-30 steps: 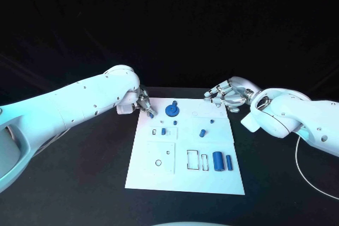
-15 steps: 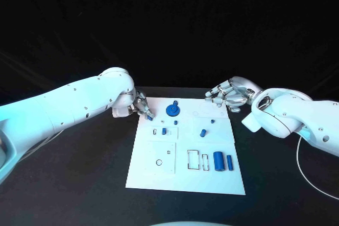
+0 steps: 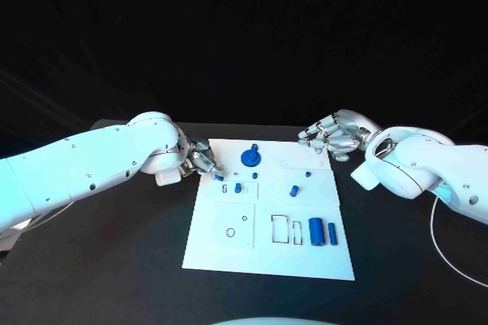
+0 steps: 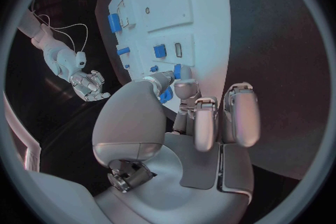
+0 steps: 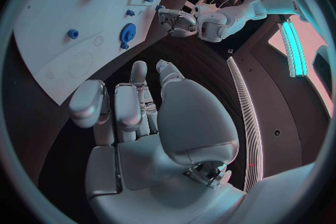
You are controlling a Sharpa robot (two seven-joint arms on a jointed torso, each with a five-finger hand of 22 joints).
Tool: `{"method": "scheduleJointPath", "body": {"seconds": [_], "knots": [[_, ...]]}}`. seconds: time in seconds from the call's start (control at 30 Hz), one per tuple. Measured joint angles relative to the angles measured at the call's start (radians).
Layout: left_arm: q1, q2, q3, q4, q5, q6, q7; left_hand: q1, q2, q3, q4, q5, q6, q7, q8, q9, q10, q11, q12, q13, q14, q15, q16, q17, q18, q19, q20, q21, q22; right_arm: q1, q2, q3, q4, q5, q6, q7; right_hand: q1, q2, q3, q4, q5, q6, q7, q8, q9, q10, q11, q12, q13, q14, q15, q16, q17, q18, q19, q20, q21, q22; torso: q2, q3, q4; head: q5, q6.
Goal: Assemble the parts on the task board
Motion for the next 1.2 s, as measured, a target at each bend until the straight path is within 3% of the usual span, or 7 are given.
{"method": "scheduleJointPath", "body": {"seconds": [0.2, 0.53, 1.2], "knots": [[-0.018, -0.023, 0.0, 0.053, -0.022, -0.045, 0.032, -0.001, -0.001, 0.001, -0.002, 0.0, 0.002, -0.002, 0.004, 0.0, 0.002, -0.002, 0.004, 0.003, 0.0, 0.0, 0.0, 0.0, 0.0, 0.0, 0.0, 0.005, 0.0, 0.0, -0.001, 0.0, 0.0, 0.001, 0.0, 0.0, 0.0, 0.0, 0.0, 0.0, 0.0, 0.0, 0.0, 0.0, 0.0, 0.0, 0.0, 0.0, 0.0, 0.0, 0.0, 0.0, 0.0, 0.0, 0.0, 0.0, 0.0, 0.0, 0.0, -0.0012, -0.0002, 0.003, -0.001], [-0.04, -0.017, -0.003, 0.055, -0.063, -0.063, 0.052, -0.005, -0.005, 0.004, -0.004, 0.0, 0.005, -0.002, 0.004, -0.001, 0.004, -0.003, 0.004, 0.003, 0.0, 0.0, 0.0, 0.0, 0.0, 0.0, 0.0, 0.005, 0.0, -0.002, 0.0, -0.001, -0.001, 0.001, 0.001, 0.001, 0.0, 0.0, 0.0, 0.0, 0.0, 0.0, 0.0, 0.0, 0.0, 0.0, 0.0, 0.0, 0.0, 0.0, 0.0, 0.0, 0.0, 0.0, 0.0, 0.0, 0.0, 0.0, 0.002, -0.0007, -0.0027, 0.002, -0.005], [-0.043, -0.009, -0.002, 0.043, -0.127, -0.023, 0.044, -0.013, -0.012, 0.015, -0.015, 0.004, 0.007, 0.0, 0.0, -0.002, 0.007, 0.0, 0.01, 0.007, 0.0, 0.0, 0.0, 0.0, 0.0, 0.0, 0.0, 0.005, 0.001, -0.003, -0.002, -0.001, 0.001, 0.003, 0.002, 0.002, 0.0, 0.0, 0.0, 0.0, 0.0, 0.0, 0.0, 0.0, 0.0, 0.0, 0.0, 0.0, 0.0, 0.0, 0.0, 0.0, 0.0, 0.0, 0.0, 0.0, 0.0, 0.0, 0.001, 0.0003, -0.0022, 0.0, -0.014]]}}
